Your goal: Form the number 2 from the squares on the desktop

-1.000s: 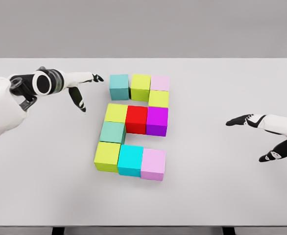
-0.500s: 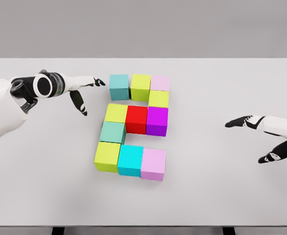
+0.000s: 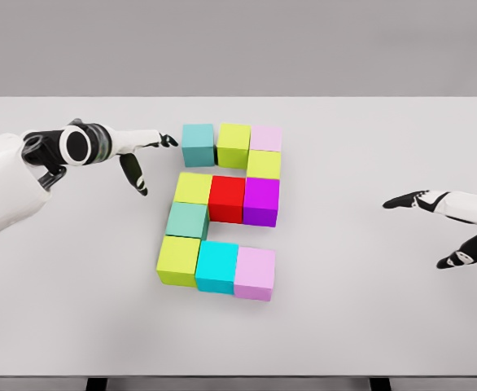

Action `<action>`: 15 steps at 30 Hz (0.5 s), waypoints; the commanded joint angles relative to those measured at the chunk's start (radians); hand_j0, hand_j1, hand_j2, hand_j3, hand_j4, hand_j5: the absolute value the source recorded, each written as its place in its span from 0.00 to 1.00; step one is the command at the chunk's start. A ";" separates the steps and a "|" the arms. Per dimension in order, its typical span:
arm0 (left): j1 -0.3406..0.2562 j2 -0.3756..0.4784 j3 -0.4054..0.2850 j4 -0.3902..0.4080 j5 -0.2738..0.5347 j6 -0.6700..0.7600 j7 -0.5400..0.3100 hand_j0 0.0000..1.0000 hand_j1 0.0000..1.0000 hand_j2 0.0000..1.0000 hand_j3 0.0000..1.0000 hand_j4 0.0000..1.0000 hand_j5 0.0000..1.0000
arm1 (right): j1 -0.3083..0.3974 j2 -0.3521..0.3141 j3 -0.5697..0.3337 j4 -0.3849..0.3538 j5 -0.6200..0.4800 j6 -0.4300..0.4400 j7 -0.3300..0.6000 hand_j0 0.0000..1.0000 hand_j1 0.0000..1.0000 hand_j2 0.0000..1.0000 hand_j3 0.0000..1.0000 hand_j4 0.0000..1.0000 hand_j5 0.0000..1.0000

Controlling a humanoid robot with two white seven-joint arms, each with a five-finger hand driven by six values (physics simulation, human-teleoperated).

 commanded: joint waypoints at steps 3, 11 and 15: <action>0.000 -0.002 0.000 0.000 -0.003 -0.002 0.000 1.00 1.00 1.00 1.00 1.00 1.00 | -0.002 -0.001 -0.001 0.003 -0.007 0.003 0.000 1.00 1.00 1.00 1.00 1.00 1.00; -0.005 -0.011 -0.001 0.002 -0.003 -0.002 0.000 1.00 1.00 1.00 1.00 1.00 1.00 | -0.002 -0.001 -0.001 0.008 -0.007 0.003 0.000 1.00 1.00 1.00 1.00 1.00 1.00; -0.006 -0.016 0.000 0.005 -0.003 -0.002 0.000 1.00 1.00 1.00 1.00 1.00 1.00 | -0.002 -0.001 -0.001 0.008 -0.003 0.003 0.000 1.00 1.00 1.00 1.00 1.00 1.00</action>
